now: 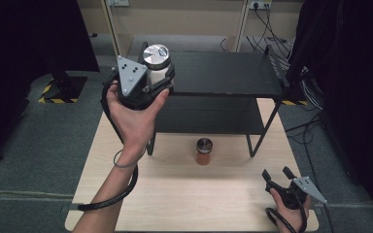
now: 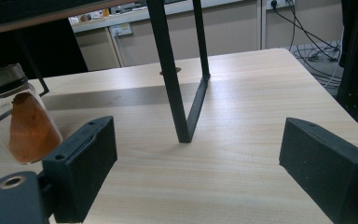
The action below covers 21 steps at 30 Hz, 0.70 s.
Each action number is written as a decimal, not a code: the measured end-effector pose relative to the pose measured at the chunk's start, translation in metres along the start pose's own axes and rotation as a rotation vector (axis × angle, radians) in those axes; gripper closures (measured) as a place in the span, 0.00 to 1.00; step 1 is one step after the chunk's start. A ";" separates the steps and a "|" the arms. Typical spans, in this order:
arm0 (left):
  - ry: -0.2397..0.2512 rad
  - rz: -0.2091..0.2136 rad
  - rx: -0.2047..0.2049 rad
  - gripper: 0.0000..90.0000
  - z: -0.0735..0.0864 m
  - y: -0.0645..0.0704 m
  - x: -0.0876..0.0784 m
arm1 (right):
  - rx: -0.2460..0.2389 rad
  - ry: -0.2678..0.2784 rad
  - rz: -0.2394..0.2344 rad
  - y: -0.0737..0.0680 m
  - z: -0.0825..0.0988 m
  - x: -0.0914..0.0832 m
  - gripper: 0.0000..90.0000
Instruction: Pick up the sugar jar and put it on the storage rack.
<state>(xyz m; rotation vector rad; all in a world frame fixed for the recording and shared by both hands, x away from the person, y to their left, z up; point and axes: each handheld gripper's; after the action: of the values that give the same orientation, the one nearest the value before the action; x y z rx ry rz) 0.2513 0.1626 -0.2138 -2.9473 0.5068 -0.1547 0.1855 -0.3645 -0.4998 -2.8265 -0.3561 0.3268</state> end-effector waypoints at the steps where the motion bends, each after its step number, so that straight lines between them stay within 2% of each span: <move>1: 0.000 0.000 0.000 0.34 0.000 0.000 0.000 | 0.000 0.000 0.000 0.000 0.000 0.000 0.13; 8: -0.008 -0.018 0.025 0.34 0.002 -0.001 0.012 | 0.001 0.000 -0.001 0.000 0.000 0.000 0.13; 12: -0.020 -0.040 0.020 0.34 0.004 -0.002 0.019 | 0.001 -0.003 -0.002 0.000 -0.001 0.000 0.13; 21: -0.037 -0.054 0.018 0.34 0.003 -0.005 0.026 | -0.003 -0.005 -0.003 0.000 -0.001 0.000 0.13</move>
<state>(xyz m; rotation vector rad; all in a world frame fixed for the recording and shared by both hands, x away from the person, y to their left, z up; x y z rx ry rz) 0.2779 0.1585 -0.2143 -2.9412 0.4188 -0.1101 0.1860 -0.3650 -0.4992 -2.8280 -0.3621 0.3325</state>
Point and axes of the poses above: each handheld gripper's, and its own axes: x roughly forward along the jaws, z roughly out of its underside, y roughly to its right, and after that the axes turned 7 degrees about x, right-handed
